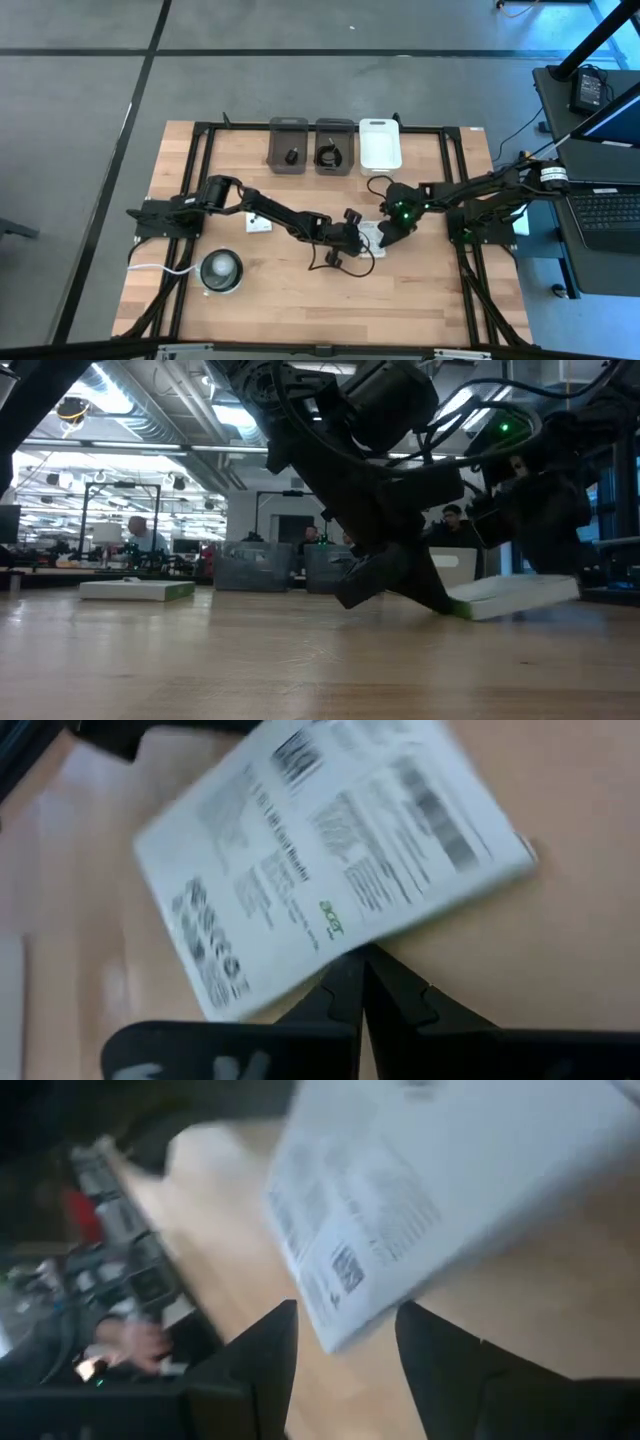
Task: Pick and place items into bin
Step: Put the white card reader box into the white bin
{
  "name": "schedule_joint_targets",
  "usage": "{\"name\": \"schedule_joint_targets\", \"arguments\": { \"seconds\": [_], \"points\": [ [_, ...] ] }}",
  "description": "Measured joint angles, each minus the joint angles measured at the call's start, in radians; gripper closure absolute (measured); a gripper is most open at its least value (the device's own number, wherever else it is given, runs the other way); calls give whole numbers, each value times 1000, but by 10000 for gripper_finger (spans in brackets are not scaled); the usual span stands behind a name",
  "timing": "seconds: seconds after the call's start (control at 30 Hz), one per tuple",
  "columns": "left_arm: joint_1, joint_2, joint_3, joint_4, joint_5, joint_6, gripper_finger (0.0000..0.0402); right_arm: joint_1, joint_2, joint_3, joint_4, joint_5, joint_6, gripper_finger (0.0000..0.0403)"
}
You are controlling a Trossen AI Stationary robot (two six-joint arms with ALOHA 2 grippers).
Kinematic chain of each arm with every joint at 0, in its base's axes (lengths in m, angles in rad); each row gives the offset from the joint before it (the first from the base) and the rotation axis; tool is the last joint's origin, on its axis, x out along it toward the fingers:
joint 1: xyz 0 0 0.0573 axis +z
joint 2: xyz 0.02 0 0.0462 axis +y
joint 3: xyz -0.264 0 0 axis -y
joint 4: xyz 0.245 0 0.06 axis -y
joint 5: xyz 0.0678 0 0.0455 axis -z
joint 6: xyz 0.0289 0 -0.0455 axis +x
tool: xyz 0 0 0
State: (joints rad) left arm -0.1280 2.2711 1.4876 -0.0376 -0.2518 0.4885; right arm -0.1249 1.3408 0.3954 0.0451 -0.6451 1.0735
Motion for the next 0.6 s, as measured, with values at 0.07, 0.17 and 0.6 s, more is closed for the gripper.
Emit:
{"name": "schedule_joint_targets", "arguments": {
  "seconds": [0.07, 0.17, 0.6],
  "points": [
    [2, 0, 0, 0, -22, 0, 398, 8, -1, 0, 44, -18, 5, 233],
    [6, 1, 0, 9, -42, 5, 398, 25, -6, 11, 110, -14, 24, 234],
    [4, 3, 0, 16, -62, -15, 398, 52, -8, 14, 259, 119, 65, 234]
  ]
}}
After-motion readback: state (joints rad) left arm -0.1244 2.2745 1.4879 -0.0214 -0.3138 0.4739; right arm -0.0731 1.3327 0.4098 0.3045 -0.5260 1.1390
